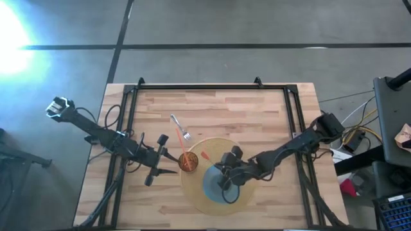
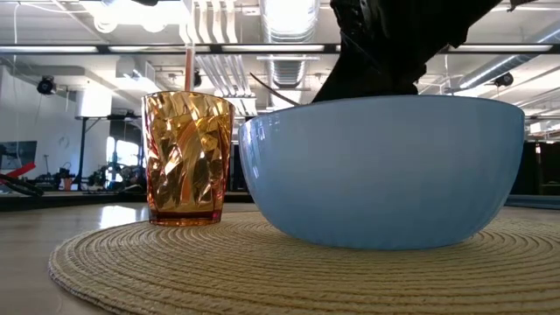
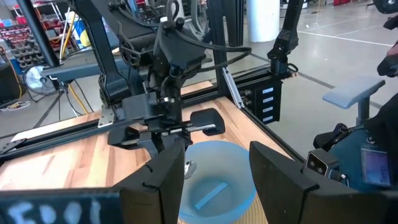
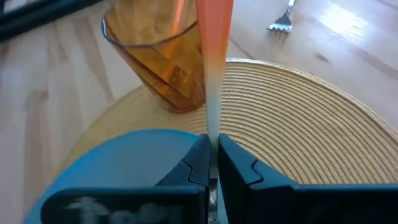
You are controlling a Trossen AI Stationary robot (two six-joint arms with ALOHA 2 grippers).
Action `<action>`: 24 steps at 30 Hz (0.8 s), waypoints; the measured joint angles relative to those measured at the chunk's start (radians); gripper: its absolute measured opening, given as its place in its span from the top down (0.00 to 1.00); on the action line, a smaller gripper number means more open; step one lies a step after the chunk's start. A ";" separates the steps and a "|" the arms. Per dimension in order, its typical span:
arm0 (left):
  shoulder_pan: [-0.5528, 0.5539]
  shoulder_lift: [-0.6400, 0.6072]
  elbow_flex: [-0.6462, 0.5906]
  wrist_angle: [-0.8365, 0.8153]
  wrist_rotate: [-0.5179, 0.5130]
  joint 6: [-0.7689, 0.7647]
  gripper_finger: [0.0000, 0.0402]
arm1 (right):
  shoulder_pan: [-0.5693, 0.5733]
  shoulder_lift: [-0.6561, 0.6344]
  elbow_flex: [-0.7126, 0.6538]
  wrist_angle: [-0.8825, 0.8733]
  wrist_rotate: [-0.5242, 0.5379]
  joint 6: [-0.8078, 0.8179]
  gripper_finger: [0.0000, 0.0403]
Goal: Pick & Place Utensil
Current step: Put the orange spoon into the blue bowl on the brown mat
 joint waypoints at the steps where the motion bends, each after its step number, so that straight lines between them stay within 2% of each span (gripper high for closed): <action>1: 0.000 0.000 0.000 0.000 0.000 0.000 0.57 | 0.000 0.000 -0.005 0.011 -0.003 -0.016 0.97; 7: 0.000 0.000 0.000 -0.001 0.000 0.000 0.57 | 0.000 -0.002 -0.049 0.048 -0.021 -0.106 0.97; 12: 0.000 0.000 0.000 0.000 0.000 0.000 0.57 | 0.000 -0.002 -0.092 0.193 -0.073 -0.220 0.97; 15: 0.000 0.000 0.000 -0.001 0.000 0.000 0.57 | -0.001 -0.002 -0.111 0.220 -0.083 -0.263 0.97; 24: 0.000 0.000 0.000 0.000 0.000 0.000 0.57 | -0.001 -0.002 -0.201 0.385 -0.088 -0.243 0.97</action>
